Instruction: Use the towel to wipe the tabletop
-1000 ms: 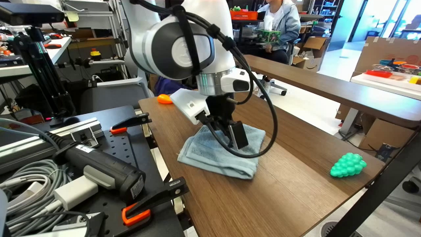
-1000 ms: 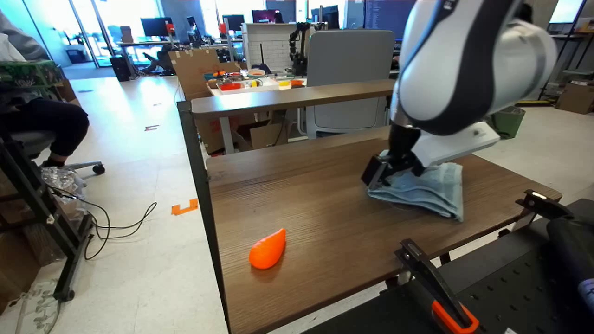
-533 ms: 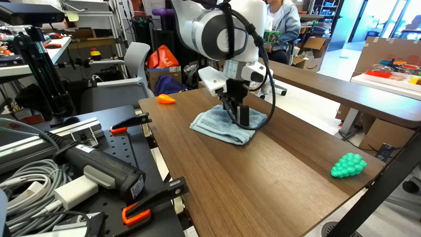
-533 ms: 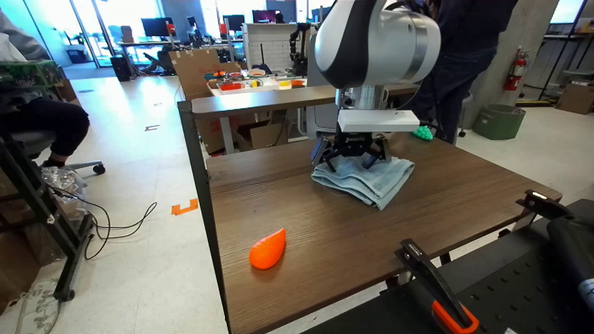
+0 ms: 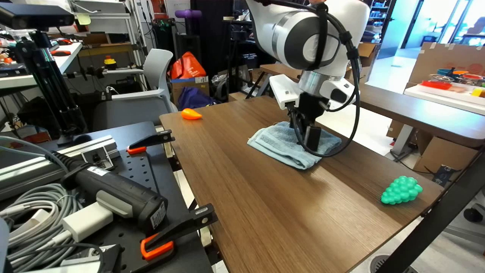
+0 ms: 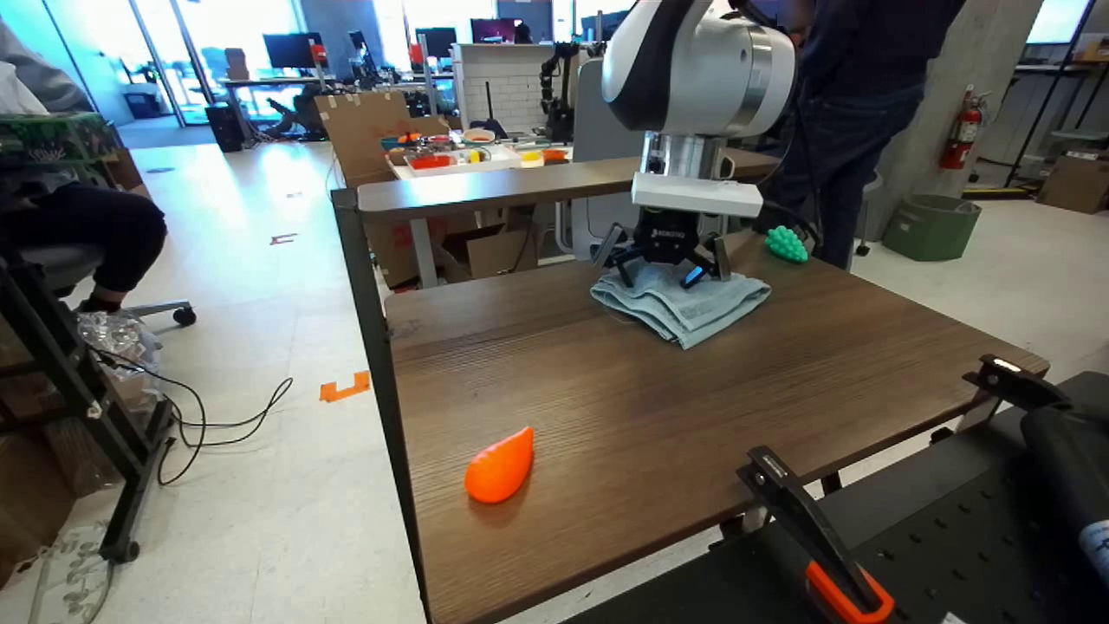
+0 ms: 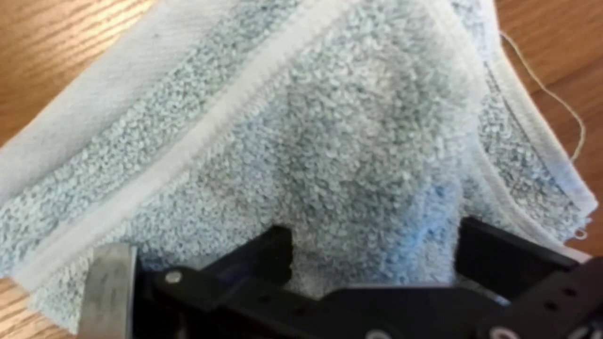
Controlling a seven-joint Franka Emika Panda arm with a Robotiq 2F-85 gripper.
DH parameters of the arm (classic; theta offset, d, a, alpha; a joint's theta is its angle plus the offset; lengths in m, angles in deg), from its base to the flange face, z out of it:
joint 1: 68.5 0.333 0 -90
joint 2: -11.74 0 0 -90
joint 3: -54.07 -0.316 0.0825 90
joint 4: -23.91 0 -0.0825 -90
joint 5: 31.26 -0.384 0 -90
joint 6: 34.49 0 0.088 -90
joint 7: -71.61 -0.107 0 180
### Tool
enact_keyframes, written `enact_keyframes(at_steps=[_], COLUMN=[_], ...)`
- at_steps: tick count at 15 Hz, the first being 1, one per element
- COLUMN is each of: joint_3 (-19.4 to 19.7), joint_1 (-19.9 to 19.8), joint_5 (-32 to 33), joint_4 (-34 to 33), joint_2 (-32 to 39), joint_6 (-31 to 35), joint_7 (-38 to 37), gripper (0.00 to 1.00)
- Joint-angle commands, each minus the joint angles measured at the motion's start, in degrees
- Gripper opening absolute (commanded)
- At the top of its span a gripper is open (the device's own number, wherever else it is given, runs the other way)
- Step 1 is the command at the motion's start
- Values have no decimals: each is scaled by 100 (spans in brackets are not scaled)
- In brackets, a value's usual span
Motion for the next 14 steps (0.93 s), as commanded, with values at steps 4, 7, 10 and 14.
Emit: enact_keyframes(at_steps=[4,7,10,14], joint_3=[-393,-567,-683,-596], joint_1=[-209,19,393,855], joint_5=[-167,-128,-86,23], joint_4=[251,319,316,444], joint_2=[-53,-91,-110,-147], joint_6=[413,533,654,1059], joint_7=[936,1056,868,694], gripper=[100,100,100,100])
